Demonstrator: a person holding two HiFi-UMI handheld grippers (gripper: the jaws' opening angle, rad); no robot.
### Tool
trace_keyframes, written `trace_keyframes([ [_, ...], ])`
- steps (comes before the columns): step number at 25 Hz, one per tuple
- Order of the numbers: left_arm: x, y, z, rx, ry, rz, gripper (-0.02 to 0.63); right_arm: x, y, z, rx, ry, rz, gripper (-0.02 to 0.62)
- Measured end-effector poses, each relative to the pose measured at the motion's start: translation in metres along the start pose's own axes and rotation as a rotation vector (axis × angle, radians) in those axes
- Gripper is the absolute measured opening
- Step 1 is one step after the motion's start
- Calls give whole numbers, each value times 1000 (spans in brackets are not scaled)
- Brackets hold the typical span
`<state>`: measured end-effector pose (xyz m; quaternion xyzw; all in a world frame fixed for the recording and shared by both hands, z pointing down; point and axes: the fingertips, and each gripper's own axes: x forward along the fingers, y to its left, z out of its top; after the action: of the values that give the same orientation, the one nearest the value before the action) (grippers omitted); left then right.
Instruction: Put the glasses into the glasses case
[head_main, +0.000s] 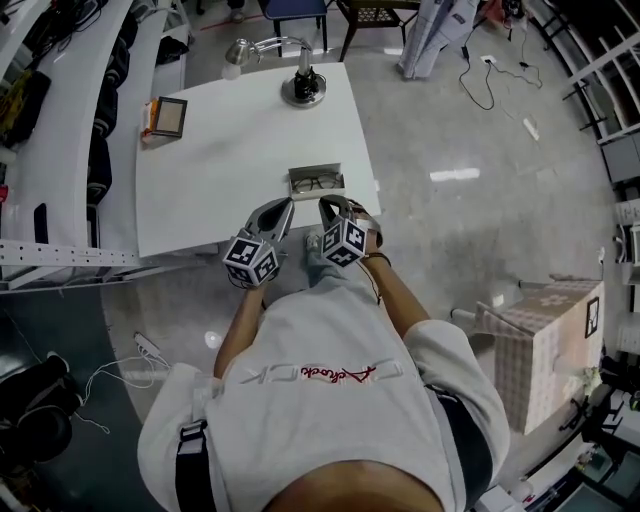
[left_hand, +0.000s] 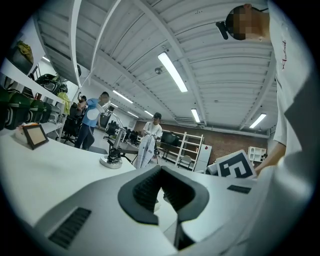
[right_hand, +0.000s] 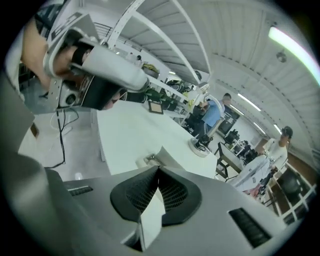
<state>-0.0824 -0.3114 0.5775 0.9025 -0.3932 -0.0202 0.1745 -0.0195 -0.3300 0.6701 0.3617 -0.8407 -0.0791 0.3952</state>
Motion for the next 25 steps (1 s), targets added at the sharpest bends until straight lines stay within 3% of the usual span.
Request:
trace_keyframes([
  [6,-24,-24,-6,2,-15,-1,25,-51,0,35,400,-285,-40,9],
  [11,-45,-33,-11,-2,-21,3,25,-76,12,46,524,-375,-52,9],
  [16,-60,-42,-14,-4,-27,5,25,-104,13,49,718,-489,-42,8],
  [18,-65,-42,-13,-3,-33,11,25,-110,16,47,737,-496,-51,8],
  [25,-77,-46,-11,-30,-63,29,25,-120,31,48,619,-447,-71,8],
])
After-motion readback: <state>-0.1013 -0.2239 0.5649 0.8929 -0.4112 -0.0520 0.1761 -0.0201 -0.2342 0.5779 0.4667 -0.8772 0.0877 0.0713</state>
